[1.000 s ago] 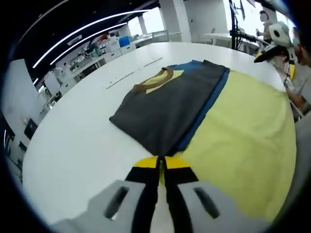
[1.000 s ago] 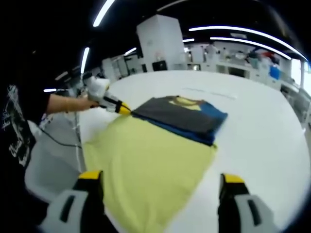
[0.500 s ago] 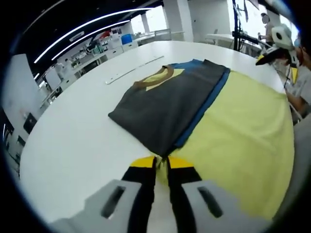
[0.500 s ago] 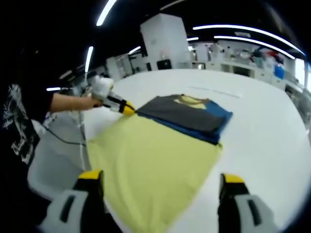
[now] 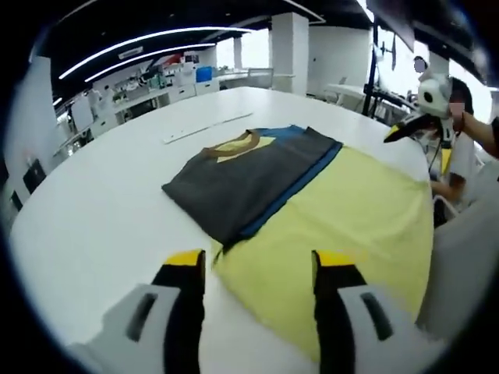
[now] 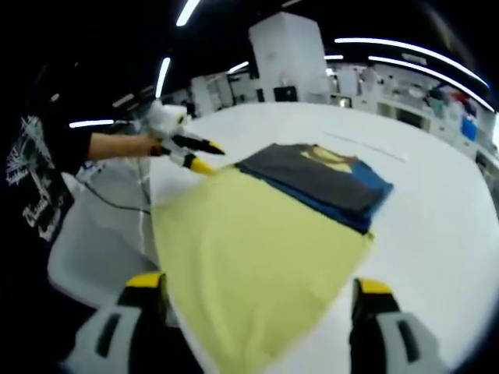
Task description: Fold the garment on the visible template until the final outline fits inside the template.
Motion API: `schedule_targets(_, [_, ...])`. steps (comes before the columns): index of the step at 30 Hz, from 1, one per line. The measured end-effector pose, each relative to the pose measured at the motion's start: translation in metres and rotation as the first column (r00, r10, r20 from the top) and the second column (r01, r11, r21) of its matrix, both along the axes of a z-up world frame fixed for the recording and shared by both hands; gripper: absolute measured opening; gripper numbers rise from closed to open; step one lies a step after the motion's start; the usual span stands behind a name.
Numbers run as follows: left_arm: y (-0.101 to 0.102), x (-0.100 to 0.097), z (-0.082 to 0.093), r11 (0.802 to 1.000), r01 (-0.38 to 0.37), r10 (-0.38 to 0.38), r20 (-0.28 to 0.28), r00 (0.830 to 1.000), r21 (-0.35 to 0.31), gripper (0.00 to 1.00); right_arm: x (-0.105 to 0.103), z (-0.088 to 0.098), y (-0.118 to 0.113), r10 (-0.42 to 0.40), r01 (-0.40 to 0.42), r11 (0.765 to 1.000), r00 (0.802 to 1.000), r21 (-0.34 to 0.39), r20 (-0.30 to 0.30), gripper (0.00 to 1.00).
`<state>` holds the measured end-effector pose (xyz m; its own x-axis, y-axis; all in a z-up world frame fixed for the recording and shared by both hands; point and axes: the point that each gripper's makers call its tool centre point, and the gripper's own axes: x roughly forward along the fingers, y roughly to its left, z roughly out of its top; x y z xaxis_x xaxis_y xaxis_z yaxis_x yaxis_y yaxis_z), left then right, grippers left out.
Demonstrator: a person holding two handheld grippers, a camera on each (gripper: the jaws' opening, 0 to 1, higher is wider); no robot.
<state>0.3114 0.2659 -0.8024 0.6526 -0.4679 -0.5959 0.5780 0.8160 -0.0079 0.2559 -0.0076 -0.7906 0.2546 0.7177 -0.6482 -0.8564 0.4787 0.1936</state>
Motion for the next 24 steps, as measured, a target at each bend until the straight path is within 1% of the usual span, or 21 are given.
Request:
schedule_targets(2, [0.0, -0.007, 0.002, 1.0, 0.008, -0.008, 0.003, 1.0, -0.026, 0.6, -0.004, -0.001, 0.0, 0.016, -0.016, 1.0, 1.0, -0.005, -0.004, 0.99])
schedule_targets(3, [-0.006, -0.017, 0.006, 0.999, 0.016, -0.016, 0.001, 1.0, -0.05, 0.61, -0.006, -0.002, 0.0, 0.021, -0.021, 1.0, 1.0, -0.007, -0.005, 0.99])
schedule_targets(4, [-0.009, -0.021, 0.009, 0.997, 0.019, -0.019, 0.004, 1.0, -0.072, 0.63, -0.008, -0.003, -0.001, 0.03, -0.03, 0.999, 1.0, -0.013, -0.006, 0.99])
schedule_targets(5, [-0.01, -0.022, 0.009, 0.996, 0.022, -0.022, 0.002, 1.0, -0.085, 0.65, -0.01, -0.004, -0.001, 0.04, -0.04, 0.999, 0.999, -0.019, -0.004, 0.99])
schedule_targets(7, [-0.014, -0.031, 0.012, 0.994, 0.032, -0.033, -0.004, 0.999, -0.105, 0.68, -0.014, -0.005, -0.003, 0.055, -0.055, 0.998, 0.998, -0.03, -0.007, 0.99])
schedule_targets(9, [-0.019, -0.041, 0.017, 0.993, 0.051, -0.051, 0.004, 0.999, -0.102, 0.69, -0.017, -0.007, -0.004, 0.067, -0.067, 0.997, 0.998, -0.038, -0.01, 0.99])
schedule_targets(12, [-0.026, -0.057, 0.019, 0.991, 0.081, -0.081, 0.004, 0.997, -0.102, 0.73, -0.022, -0.008, -0.006, 0.08, -0.08, 0.996, 0.997, -0.047, -0.013, 0.99])
schedule_targets(13, [-0.026, -0.059, 0.019, 0.991, 0.084, -0.084, 0.002, 0.996, -0.102, 0.74, -0.024, -0.009, -0.006, 0.087, -0.088, 0.995, 0.996, -0.05, -0.014, 0.99])
schedule_targets(18, [-0.03, -0.084, 0.013, 0.988, 0.123, -0.126, -0.023, 0.992, -0.095, 0.79, -0.033, -0.014, -0.009, 0.102, -0.103, 0.992, 0.995, -0.066, -0.02, 0.99])
schedule_targets(22, [-0.034, -0.096, 0.009, 0.985, 0.14, -0.144, -0.038, 0.989, -0.1, 0.84, -0.039, -0.018, -0.011, 0.105, -0.106, 0.992, 0.994, -0.07, -0.019, 0.98])
schedule_targets(24, [-0.036, -0.101, 0.006, 0.984, 0.156, -0.16, -0.049, 0.986, -0.09, 0.86, -0.041, -0.019, -0.012, 0.104, -0.105, 0.992, 0.994, -0.066, -0.016, 0.97])
